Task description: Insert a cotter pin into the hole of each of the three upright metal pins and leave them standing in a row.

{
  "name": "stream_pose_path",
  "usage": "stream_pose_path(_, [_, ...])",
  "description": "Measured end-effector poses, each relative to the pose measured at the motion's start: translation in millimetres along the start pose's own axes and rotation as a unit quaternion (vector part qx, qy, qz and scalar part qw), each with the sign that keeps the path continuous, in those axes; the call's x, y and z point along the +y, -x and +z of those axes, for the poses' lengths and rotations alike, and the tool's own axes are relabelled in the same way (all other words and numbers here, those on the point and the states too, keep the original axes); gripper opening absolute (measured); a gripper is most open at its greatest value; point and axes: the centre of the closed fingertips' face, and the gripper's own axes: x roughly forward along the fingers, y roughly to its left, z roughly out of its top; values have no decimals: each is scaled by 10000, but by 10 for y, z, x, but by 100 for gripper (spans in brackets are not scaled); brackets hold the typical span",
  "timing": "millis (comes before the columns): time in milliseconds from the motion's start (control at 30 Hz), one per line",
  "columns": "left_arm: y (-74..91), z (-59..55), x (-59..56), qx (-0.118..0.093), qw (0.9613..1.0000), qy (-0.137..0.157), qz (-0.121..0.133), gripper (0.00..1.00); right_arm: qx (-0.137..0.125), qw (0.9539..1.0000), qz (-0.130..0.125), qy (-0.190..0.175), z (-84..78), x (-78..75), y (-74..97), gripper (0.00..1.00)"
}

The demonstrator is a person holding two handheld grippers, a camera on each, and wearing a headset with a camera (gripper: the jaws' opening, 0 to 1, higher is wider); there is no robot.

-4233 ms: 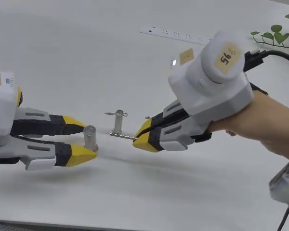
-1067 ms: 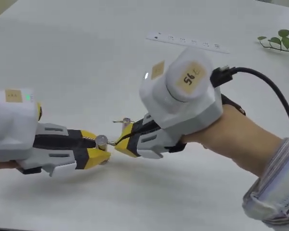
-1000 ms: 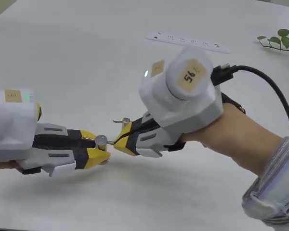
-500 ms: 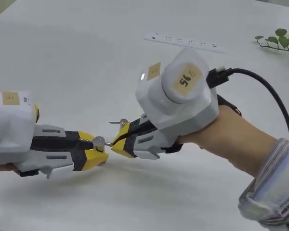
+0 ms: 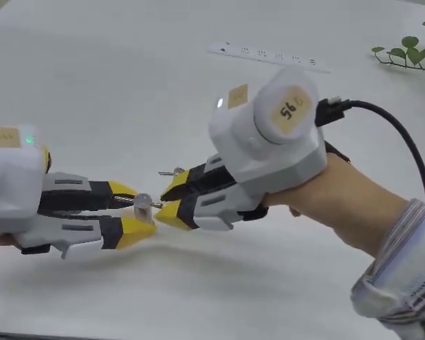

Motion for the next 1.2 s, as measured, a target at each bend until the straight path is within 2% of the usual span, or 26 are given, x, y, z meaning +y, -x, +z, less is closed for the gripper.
stream_pose_path(200, [51,-34,18,21,10000,-64,20,41,-187,9998,46,-26,25,31,-55,18])
stream_pose_path(233, [57,-31,19,-2,10000,-29,17,47,-204,9998,46,-41,27,31,-61,18])
stream_pose_path(333, [70,-32,5,-36,9998,-180,15,62,-270,9996,41,-94,37,24,-80,19])
stream_pose_path(567, [66,-69,21,-28,9999,-147,79,80,-327,9993,105,-133,35,36,-123,19])
stream_pose_path(733, [76,-31,-19,-231,9997,128,0,87,-429,9989,133,-122,39,47,-155,19])
stream_pose_path(900, [76,-54,-10,-189,9998,47,55,100,-536,9984,125,-92,44,42,-186,19])
stream_pose_path(1000, [92,-78,-13,-155,9998,91,62,100,-581,9981,149,-107,35,43,-213,19])
stream_pose_path(1067, [94,-67,-50,-173,9997,161,-23,100,-611,9979,164,-105,33,46,-224,20])
stream_pose_path(1200, [90,-40,-37,-208,9996,162,22,100,-640,9978,169,-98,10,45,-258,20])
